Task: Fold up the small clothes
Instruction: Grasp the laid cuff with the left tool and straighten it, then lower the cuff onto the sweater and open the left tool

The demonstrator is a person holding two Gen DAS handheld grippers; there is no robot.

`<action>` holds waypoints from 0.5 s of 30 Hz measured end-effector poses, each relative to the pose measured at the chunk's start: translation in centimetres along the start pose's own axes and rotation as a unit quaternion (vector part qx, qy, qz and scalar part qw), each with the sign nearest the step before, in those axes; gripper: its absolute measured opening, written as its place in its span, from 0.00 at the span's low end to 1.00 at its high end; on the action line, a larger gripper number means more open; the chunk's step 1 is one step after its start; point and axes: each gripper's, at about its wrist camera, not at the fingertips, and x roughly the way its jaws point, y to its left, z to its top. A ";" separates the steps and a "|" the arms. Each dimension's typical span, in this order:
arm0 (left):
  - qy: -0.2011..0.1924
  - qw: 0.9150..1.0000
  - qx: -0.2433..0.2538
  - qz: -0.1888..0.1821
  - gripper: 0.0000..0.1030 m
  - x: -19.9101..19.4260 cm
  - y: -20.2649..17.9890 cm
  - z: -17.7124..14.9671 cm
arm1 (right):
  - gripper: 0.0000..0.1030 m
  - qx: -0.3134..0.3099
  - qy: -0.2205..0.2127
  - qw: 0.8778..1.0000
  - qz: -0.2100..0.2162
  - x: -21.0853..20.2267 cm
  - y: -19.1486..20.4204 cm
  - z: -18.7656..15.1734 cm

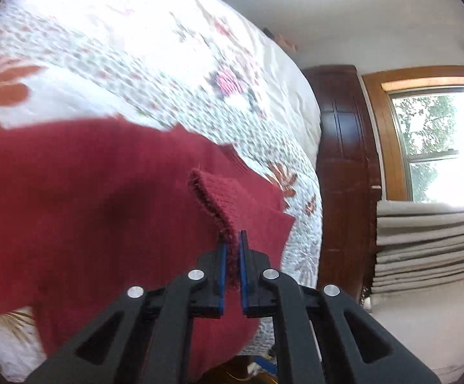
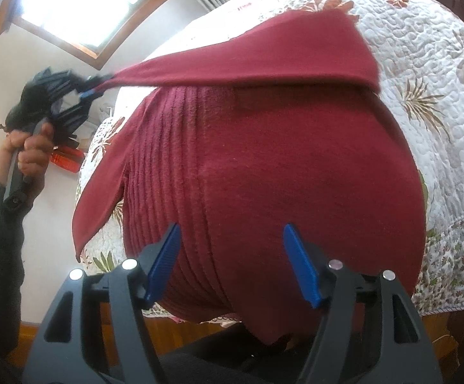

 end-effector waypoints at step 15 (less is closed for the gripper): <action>0.014 0.997 -0.076 0.011 0.06 2.3 9.9 -1.2 | 0.66 -0.013 0.019 1.000 -0.008 1.1 1.0 -0.1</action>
